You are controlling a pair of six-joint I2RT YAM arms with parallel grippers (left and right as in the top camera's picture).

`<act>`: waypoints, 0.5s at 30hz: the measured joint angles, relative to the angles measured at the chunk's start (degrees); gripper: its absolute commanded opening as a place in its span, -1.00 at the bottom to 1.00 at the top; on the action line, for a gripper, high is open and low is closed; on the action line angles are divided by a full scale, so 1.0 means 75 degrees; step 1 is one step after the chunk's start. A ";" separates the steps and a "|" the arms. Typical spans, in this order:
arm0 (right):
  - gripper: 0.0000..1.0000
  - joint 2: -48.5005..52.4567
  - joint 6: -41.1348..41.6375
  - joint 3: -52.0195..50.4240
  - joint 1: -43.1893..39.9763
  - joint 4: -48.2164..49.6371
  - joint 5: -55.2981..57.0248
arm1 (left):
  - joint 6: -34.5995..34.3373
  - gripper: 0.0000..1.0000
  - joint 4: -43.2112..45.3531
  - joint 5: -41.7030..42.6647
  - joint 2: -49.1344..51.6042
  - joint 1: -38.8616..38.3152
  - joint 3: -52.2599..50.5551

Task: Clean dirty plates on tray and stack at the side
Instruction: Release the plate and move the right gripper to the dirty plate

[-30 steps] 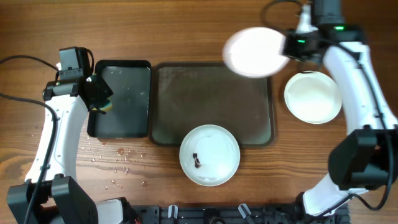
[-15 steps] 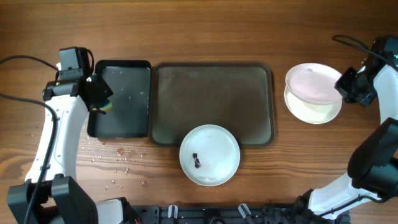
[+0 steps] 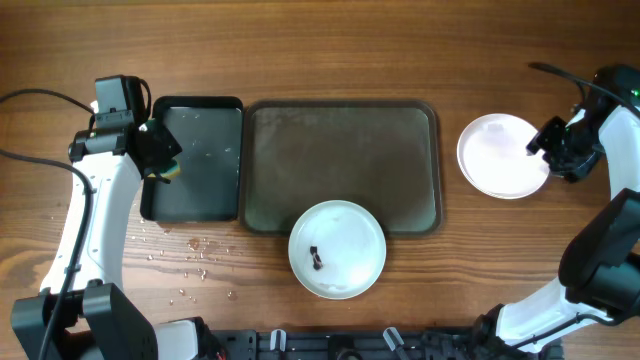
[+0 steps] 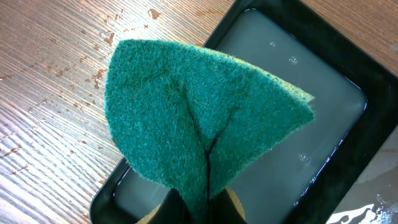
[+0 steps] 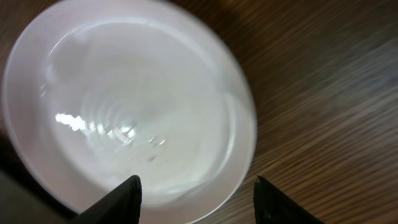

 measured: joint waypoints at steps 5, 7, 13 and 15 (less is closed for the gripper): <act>0.16 0.0000 -0.0720 -0.0003 0.0909 -0.0335 -0.1332 | 0.0000 -0.92 0.0000 0.0000 -0.0003 0.0000 0.0000; 0.16 0.0003 -0.0930 -0.0003 0.1443 -0.0393 -0.1559 | 0.0000 -0.92 0.0000 0.0000 -0.0003 0.0000 0.0000; 0.09 0.0000 -0.1585 -0.0009 0.3576 -0.0551 -0.1781 | -0.0003 -0.92 0.0000 0.0000 -0.0003 0.0000 0.0000; 0.05 0.0000 -0.1687 -0.0038 0.4205 -0.0554 -0.1655 | -0.0003 -0.92 0.0003 0.0017 0.0000 0.0000 -0.0003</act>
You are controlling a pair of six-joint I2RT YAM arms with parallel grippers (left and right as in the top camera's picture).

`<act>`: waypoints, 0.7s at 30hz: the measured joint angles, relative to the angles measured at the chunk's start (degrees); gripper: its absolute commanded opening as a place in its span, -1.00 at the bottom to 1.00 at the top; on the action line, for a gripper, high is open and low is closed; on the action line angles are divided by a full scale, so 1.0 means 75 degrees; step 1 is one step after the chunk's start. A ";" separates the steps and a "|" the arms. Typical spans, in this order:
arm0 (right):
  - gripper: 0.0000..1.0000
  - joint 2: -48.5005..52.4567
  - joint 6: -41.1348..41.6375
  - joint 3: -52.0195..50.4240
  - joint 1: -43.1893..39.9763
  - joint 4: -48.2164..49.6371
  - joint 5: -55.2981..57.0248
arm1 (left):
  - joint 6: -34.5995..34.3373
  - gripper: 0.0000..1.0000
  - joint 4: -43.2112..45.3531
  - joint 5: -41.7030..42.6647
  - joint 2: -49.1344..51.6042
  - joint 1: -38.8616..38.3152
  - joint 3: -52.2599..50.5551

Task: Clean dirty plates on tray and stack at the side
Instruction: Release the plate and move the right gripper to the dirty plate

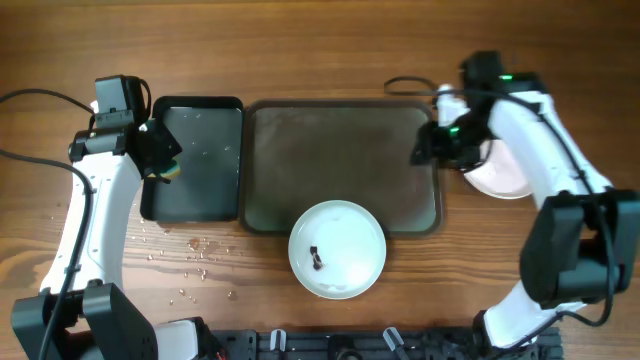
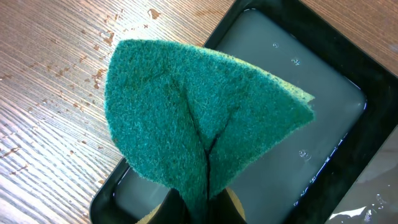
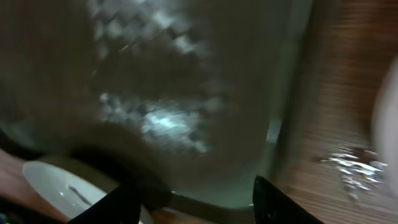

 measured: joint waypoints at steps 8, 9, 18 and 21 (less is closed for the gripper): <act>-0.07 0.0000 -0.0169 -0.0694 0.1909 0.0105 0.0697 | 0.0000 -0.92 0.0006 0.0102 0.0015 0.0000 0.0000; -0.10 0.0000 -0.0175 -0.0863 0.2069 0.0134 0.0746 | 0.0003 -0.92 0.0006 0.0102 0.0017 0.0000 0.0003; -0.21 0.0000 -0.0207 -0.1035 0.2226 -0.0073 0.0822 | 0.0000 -0.92 0.0026 0.0102 0.0020 0.0000 0.0000; -0.21 0.0000 -0.0224 -0.0953 0.2226 -0.0332 0.0825 | 0.0000 -0.92 0.0029 0.0102 0.0020 0.0000 0.0000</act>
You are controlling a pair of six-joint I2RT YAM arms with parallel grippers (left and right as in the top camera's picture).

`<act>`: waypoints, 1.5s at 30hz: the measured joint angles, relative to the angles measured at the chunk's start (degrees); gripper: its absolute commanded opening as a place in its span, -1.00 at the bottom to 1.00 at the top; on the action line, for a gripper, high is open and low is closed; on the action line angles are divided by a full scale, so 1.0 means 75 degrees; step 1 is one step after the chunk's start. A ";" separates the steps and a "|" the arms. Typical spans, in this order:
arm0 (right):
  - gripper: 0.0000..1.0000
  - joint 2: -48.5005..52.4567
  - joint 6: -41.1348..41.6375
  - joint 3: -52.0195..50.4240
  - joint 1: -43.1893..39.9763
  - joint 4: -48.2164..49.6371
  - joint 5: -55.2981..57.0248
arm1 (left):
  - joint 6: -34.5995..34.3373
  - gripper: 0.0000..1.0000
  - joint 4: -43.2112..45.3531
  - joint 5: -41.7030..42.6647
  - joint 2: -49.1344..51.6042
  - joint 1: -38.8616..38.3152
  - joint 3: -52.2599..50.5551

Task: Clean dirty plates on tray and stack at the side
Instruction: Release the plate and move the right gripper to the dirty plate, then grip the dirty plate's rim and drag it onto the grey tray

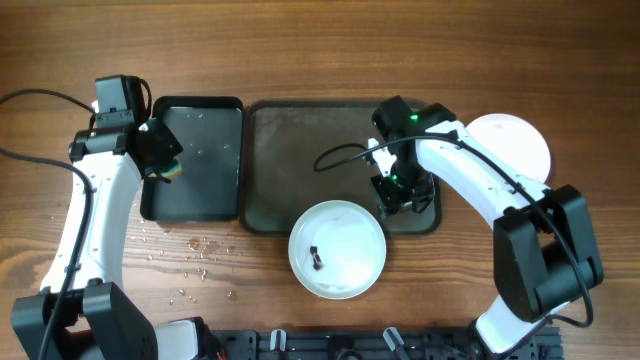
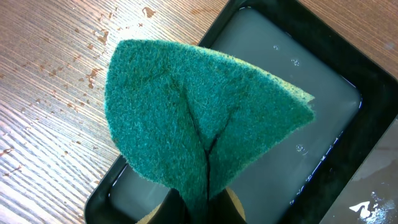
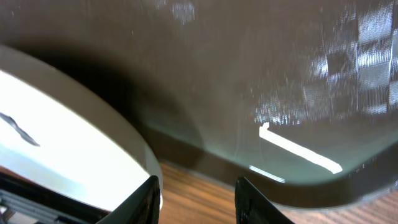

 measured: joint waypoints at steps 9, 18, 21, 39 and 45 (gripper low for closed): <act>-0.21 0.0000 -0.0265 0.0015 0.0009 0.0017 -0.0303 | 0.0000 -0.92 0.0000 0.0003 0.0000 0.0000 0.0003; -0.31 0.0000 -0.0516 -0.0227 0.0376 0.0239 -0.0758 | 0.0003 -0.92 0.0000 0.0000 0.0000 0.0000 0.0003; -0.39 0.0000 -0.0510 -0.0527 0.0446 0.0475 -0.0679 | 0.0003 -0.92 0.0000 0.0003 0.0000 0.0000 0.0003; -0.91 0.0000 0.0525 -0.0694 0.0434 0.2416 -0.0294 | 0.0003 -0.92 0.0000 0.0023 0.0000 0.0000 0.0000; -0.91 0.0000 0.1425 -0.0702 0.0041 0.3998 -0.0149 | 0.0000 -0.92 0.0003 0.0026 0.0000 0.0000 0.0000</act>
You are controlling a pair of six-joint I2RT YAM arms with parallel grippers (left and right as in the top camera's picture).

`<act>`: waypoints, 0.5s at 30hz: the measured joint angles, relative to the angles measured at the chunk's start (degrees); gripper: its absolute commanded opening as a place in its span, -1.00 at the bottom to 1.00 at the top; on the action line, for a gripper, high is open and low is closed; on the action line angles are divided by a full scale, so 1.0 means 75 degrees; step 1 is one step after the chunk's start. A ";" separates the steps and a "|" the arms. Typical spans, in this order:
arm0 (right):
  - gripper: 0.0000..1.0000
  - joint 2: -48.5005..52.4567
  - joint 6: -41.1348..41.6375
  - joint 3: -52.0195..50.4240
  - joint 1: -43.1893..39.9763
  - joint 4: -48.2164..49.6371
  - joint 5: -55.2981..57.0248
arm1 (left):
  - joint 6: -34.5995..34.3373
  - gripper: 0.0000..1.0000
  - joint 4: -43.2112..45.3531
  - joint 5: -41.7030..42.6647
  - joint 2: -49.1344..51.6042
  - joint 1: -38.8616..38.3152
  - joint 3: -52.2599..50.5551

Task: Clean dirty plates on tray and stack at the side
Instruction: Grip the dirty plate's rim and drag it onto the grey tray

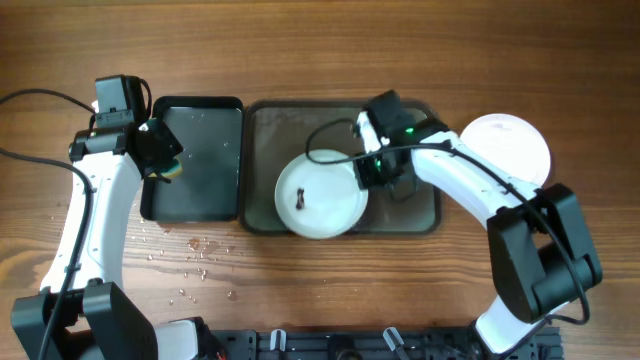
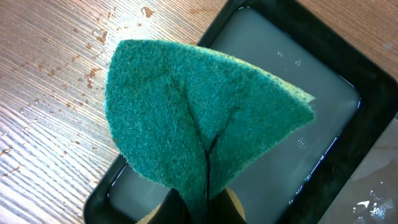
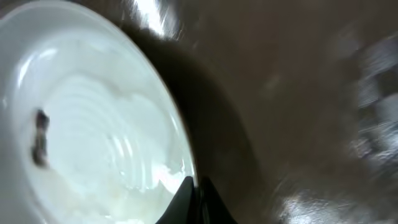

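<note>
A white plate (image 1: 318, 197) with a dark smear of dirt (image 1: 298, 201) lies on the brown tray (image 1: 400, 130), overhanging its front edge. My right gripper (image 1: 366, 172) is shut on the plate's right rim; the wrist view shows the rim (image 3: 180, 149) pinched between the fingers. A clean white plate (image 1: 515, 135) rests on the wood to the right of the tray. My left gripper (image 2: 202, 199) is shut on a folded green sponge (image 2: 199, 118) above the left edge of the black water tub (image 1: 200, 160).
Water drops (image 1: 195, 255) speckle the wood in front of the tub. The right arm's cable (image 1: 335, 155) loops over the tray. A black rail (image 1: 340, 345) runs along the table's front edge.
The dirty plate, which lay off the tray's front edge on the wood, is now up on the tray and further left. My right gripper, open beside it then, is shut on its rim.
My right gripper was open over the clean plate at the right. It was then above the tray's right end, then open beside the dirty plate at the front edge. Now it holds that plate on the tray. The left gripper held the sponge over the tub throughout.
</note>
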 measured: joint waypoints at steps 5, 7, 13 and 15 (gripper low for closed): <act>-0.91 0.0000 0.0306 0.0000 -0.0195 0.0583 0.0621 | 0.0000 -0.92 0.0000 0.0000 0.0000 0.0000 0.0003; -0.91 0.0000 0.0356 0.0000 -0.0192 0.0662 0.0842 | 0.0003 -0.92 0.0000 0.0000 0.0000 0.0000 0.0003; -0.85 0.0000 0.0393 0.0000 -0.0192 0.0979 0.1221 | 0.0003 -0.92 0.0000 0.0000 0.0000 0.0000 0.0000; -0.63 0.0000 0.0420 0.0000 -0.0192 0.1072 0.1282 | 0.0003 -0.92 0.0000 0.0000 0.0000 0.0000 0.0000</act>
